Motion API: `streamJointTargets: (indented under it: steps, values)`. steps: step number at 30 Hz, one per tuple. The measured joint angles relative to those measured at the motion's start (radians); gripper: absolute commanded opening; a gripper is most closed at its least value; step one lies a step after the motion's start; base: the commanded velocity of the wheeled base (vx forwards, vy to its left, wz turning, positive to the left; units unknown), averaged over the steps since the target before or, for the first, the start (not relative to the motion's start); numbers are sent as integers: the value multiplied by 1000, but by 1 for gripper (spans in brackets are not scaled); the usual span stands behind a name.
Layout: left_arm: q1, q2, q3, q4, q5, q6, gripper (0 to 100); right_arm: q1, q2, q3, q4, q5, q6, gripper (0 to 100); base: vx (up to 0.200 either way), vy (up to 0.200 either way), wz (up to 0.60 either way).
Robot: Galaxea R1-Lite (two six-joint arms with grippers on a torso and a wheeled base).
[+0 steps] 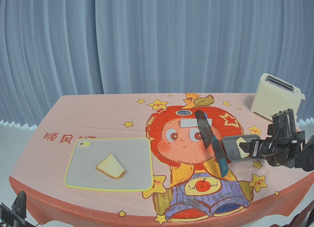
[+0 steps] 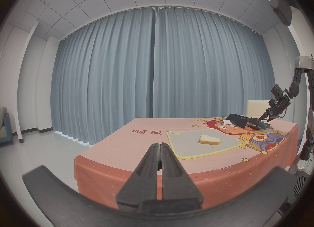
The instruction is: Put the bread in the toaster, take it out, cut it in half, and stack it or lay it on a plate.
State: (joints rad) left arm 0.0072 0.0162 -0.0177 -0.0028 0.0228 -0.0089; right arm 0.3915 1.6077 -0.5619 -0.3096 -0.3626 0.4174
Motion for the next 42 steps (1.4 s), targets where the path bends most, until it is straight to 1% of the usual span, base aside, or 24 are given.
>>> streamJointTargets:
  steps: [30, 39, 42]
  values:
    - [0, 0, 0, 0, 0, 0, 0, 2, -33, 4, 0, -2, -6, 100, 0, 0, 0]
    - [0, 0, 0, 0, 0, 0, 0, -5, -72, 6, 0, -1, -16, 100, 0, 0, 0]
    - [0, 0, 0, 0, 0, 0, 0, -3, -95, 7, 1, 4, -29, 100, 0, 0, 0]
